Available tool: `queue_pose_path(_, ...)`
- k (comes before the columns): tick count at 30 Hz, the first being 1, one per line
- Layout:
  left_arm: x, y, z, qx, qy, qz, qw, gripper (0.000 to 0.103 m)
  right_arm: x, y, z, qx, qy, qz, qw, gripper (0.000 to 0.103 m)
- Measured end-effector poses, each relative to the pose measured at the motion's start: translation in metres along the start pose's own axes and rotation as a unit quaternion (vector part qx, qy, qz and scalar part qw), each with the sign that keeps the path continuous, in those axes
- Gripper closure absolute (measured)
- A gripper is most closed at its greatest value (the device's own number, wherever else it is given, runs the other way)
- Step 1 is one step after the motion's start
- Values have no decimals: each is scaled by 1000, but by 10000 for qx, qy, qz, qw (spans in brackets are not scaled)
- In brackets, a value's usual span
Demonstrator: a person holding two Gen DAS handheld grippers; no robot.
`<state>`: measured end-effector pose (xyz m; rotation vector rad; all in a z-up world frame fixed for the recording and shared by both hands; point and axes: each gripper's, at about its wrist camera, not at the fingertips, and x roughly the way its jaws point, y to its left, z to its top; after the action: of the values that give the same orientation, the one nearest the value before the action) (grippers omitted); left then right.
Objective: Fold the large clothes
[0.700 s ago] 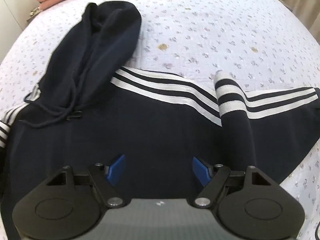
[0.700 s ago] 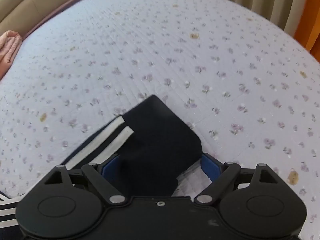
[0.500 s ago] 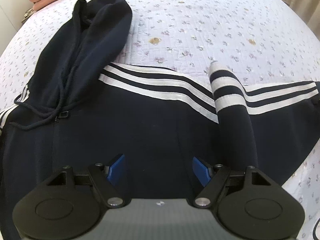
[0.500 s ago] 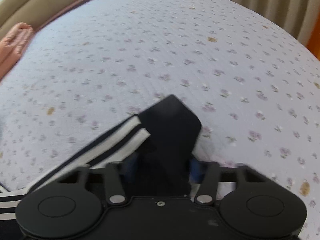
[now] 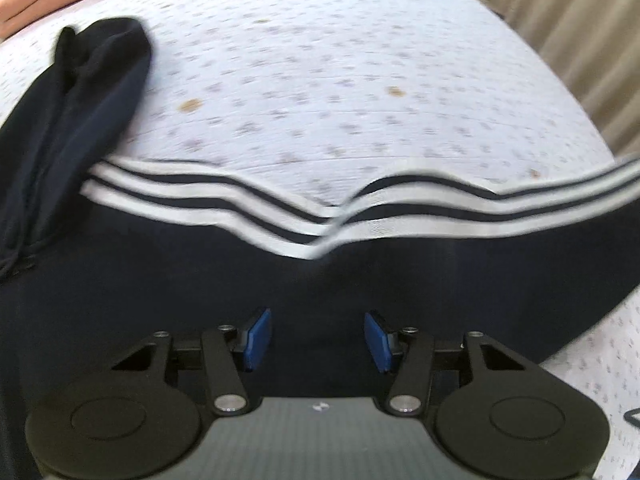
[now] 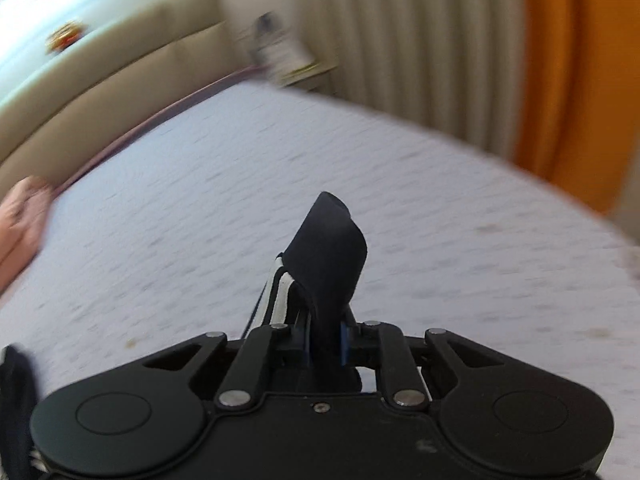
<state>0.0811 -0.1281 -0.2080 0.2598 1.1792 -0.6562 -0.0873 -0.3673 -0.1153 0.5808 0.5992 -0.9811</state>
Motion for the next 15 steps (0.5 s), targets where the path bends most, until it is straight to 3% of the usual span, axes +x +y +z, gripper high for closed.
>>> queue_pose_path(3, 24, -31, -1, 642, 111, 196, 9977, 49, 1, -15, -17, -181, 130, -484, 9986, 86)
queue_pose_path(6, 44, -49, -4, 1069, 118, 413, 9933, 45, 18, -34, -27, 8, 478, -560, 9973, 86)
queue_pose_path(8, 43, -54, -4, 1246, 70, 500, 9909, 45, 18, -47, -24, 187, 482, -509, 9974, 86)
queue_pose_path(11, 27, -44, -6, 1006, 84, 303, 9944, 46, 13, -39, -24, 148, 471, -448, 9978, 86)
queue_pose_path(15, -18, -7, -17, 498, -121, 120, 9986, 46, -14, -18, -13, -219, 307, 34, 9993, 86)
